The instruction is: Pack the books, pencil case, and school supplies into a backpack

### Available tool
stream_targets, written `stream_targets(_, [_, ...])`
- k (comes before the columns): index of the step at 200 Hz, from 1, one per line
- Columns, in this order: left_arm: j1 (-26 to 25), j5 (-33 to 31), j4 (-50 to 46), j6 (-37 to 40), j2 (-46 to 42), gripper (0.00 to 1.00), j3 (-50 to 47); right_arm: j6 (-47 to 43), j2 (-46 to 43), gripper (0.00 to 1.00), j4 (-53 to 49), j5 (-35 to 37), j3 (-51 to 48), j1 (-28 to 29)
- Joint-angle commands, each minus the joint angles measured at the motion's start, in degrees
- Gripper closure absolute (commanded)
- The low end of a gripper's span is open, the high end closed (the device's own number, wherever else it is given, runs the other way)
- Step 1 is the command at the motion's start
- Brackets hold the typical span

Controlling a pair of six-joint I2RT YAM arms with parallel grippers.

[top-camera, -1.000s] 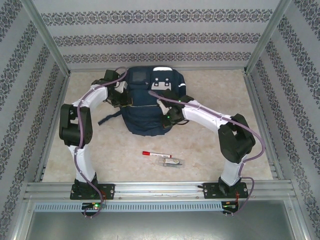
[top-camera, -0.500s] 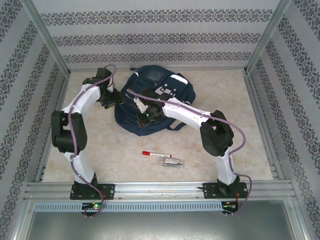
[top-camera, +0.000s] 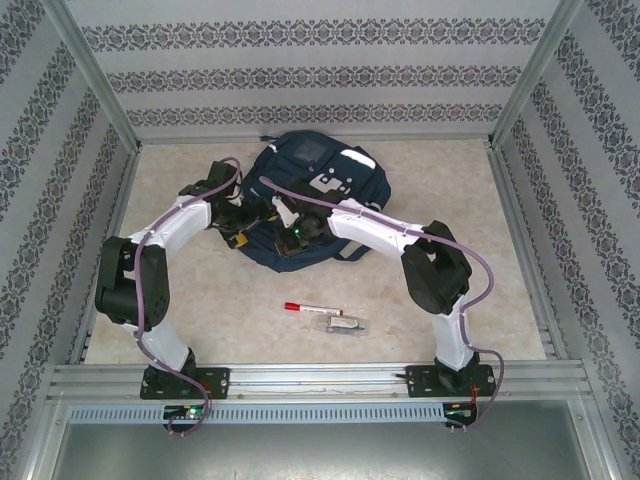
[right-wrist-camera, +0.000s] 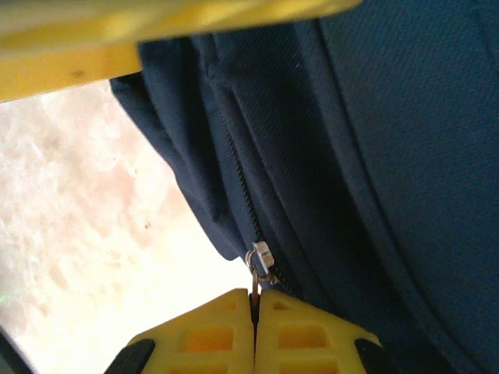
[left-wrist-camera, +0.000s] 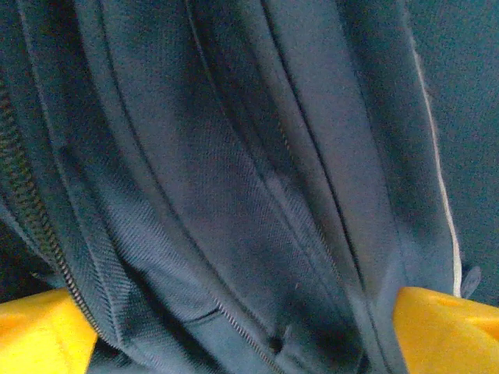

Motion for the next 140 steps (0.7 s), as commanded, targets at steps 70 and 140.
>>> stream_targets(70, [-3.34,-5.80,8.10,-4.81,1.51,0.64,-1.64,0.89,-3.17,1.00,2.39,-2.07,-2.60,3.79])
stream_targets(140, [2.28,-5.30,1.28,5.86,1.42,1.00,-0.40,-6.13,-8.76,1.00,-4.48,10.44,-13.96,0.82])
